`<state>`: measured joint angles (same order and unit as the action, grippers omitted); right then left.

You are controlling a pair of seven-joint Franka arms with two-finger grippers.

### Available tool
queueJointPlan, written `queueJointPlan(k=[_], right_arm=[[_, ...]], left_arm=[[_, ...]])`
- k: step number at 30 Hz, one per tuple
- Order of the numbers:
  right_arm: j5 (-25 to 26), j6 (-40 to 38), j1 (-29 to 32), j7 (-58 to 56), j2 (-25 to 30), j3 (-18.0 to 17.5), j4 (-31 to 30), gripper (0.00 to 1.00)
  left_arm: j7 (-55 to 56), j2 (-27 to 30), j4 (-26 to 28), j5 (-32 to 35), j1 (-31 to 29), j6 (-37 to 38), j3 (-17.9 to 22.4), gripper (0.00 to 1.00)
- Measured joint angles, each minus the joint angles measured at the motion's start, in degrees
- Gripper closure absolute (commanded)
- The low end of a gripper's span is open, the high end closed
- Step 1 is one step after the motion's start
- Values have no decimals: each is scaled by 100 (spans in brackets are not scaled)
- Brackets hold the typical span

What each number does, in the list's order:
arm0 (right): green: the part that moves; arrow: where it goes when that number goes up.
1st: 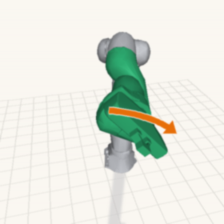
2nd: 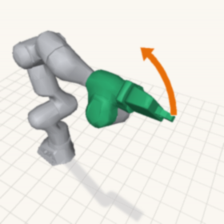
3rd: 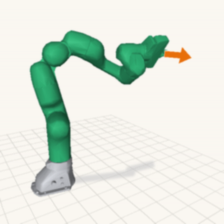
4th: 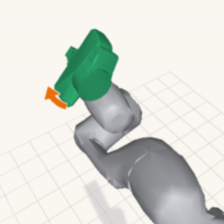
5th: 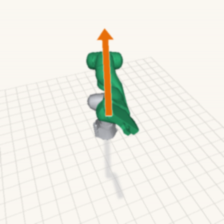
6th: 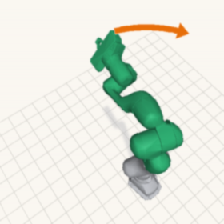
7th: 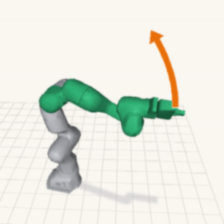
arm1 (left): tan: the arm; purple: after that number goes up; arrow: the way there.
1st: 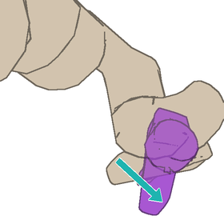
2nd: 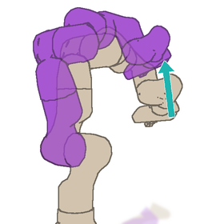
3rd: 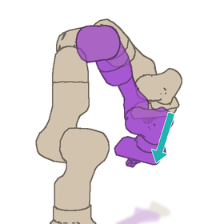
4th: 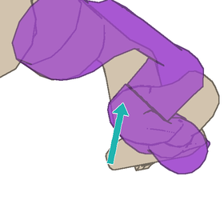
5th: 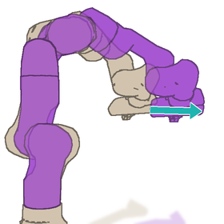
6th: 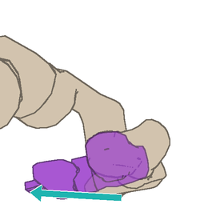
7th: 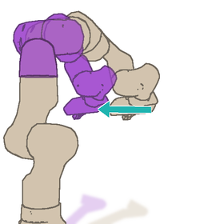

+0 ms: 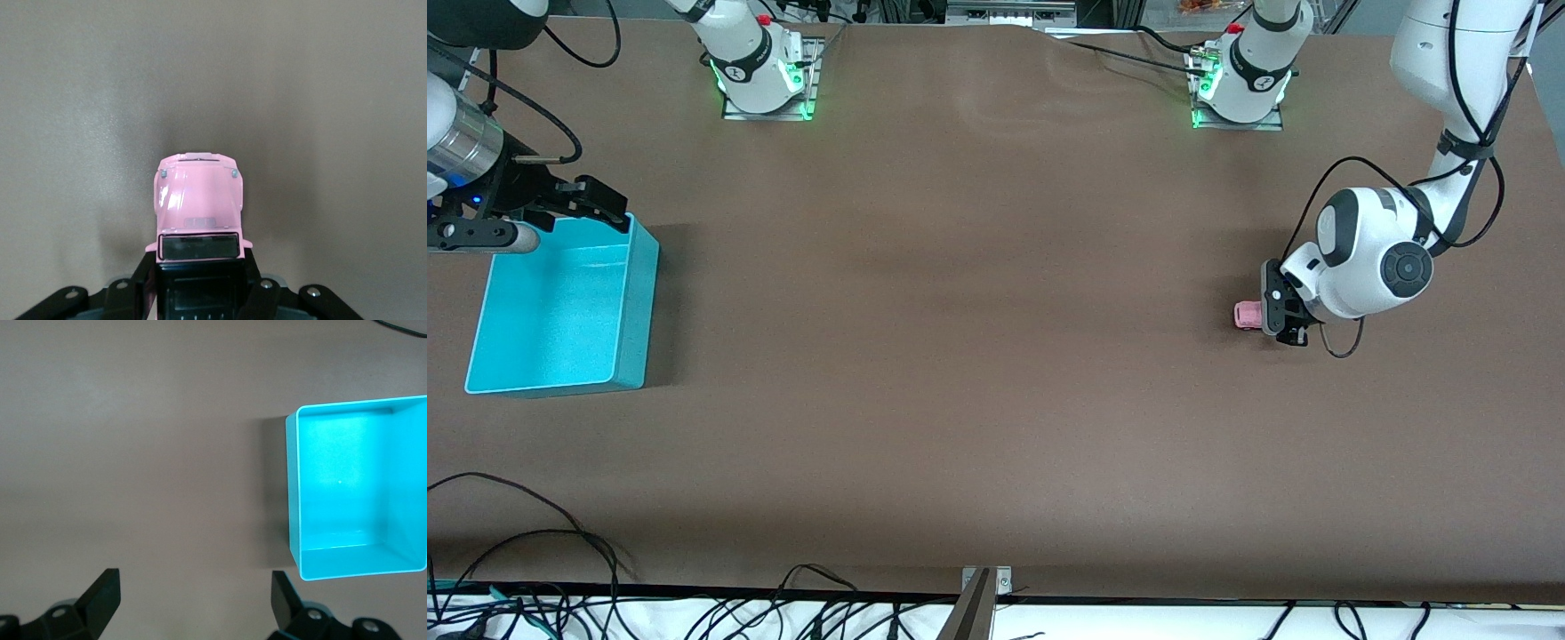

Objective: Wind and store pink jeep toy

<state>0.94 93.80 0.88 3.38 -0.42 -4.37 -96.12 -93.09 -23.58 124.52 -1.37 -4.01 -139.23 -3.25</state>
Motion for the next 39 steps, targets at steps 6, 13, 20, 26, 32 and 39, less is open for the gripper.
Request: queueJointPlan(k=[6,13,20,26,32,39], right_arm=[[0,0,0,0,0,0,0,0],[0,0,0,0,0,0,0,0],[0,0,0,0,0,0,0,0],[0,0,0,0,0,0,0,0],[0,0,0,0,0,0,0,0],[0,0,0,0,-1,0,0,0]], left_arm=[[-75,0,-1,0,0,-1,-22,99],[-125,0,-7,0,0,-3,-22,99],[-140,0,-7,-1,0,-7,-22,99],[-150,15,-34,-1,0,-25,-25,99],[-157,68,-70,-1,1,-26,-75,99],[-158,82,-70,-1,1,-26,-98,99]])
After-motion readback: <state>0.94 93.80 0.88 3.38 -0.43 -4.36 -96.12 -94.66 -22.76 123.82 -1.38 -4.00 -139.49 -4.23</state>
